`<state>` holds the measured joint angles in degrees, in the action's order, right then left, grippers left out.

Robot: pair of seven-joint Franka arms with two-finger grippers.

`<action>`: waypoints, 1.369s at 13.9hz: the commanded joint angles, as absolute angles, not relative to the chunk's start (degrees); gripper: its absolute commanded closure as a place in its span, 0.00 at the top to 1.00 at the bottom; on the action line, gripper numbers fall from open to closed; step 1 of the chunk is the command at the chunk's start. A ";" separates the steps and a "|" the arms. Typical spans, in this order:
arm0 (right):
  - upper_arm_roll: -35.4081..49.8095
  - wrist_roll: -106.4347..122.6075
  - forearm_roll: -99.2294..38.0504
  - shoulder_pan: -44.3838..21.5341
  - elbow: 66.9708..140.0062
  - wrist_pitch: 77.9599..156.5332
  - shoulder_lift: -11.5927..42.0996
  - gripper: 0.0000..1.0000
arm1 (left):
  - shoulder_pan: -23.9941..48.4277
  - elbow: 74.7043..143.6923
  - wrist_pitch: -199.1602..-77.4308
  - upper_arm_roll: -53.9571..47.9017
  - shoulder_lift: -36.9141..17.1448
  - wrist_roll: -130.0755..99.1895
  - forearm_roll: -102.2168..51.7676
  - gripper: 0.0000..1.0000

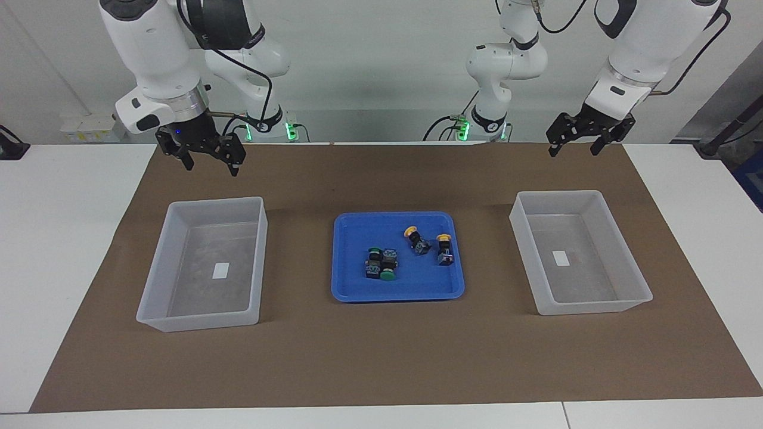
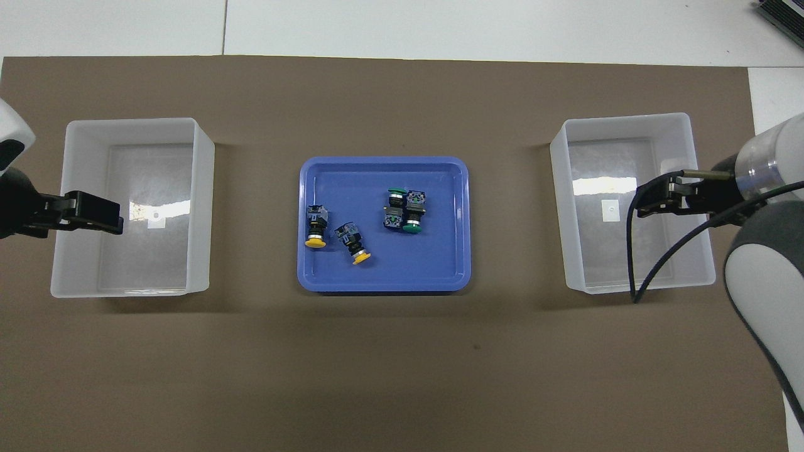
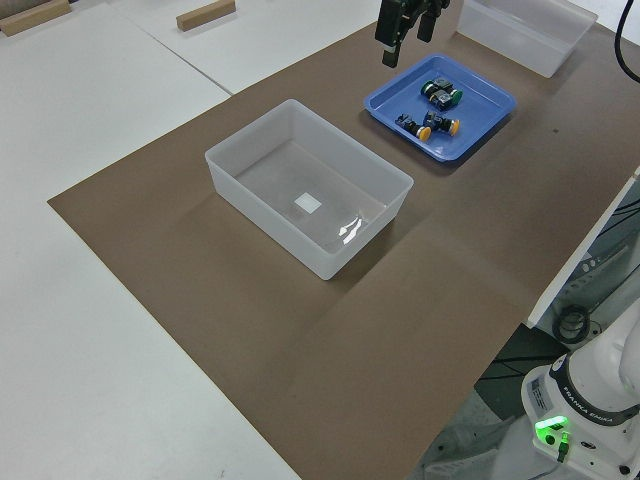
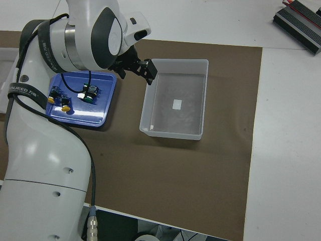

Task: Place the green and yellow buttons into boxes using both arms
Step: 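Move the left gripper from its box to the yellow button on the tray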

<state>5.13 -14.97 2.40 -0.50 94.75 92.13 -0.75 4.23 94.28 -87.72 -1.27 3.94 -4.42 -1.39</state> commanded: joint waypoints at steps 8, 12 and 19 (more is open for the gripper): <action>4.39 -13.45 1.05 -0.70 95.45 91.85 -1.58 1.00 | 4.13 98.60 -89.73 -1.49 6.58 -4.13 -0.44 1.00; 4.39 -13.54 1.05 -0.70 95.45 91.85 -1.58 1.00 | 7.37 107.73 -98.23 -1.85 9.31 -9.81 -0.97 1.00; 4.39 -13.54 1.05 -0.70 95.45 91.85 -1.58 1.00 | 16.33 114.17 -117.92 -1.85 3.01 -23.54 -4.92 1.00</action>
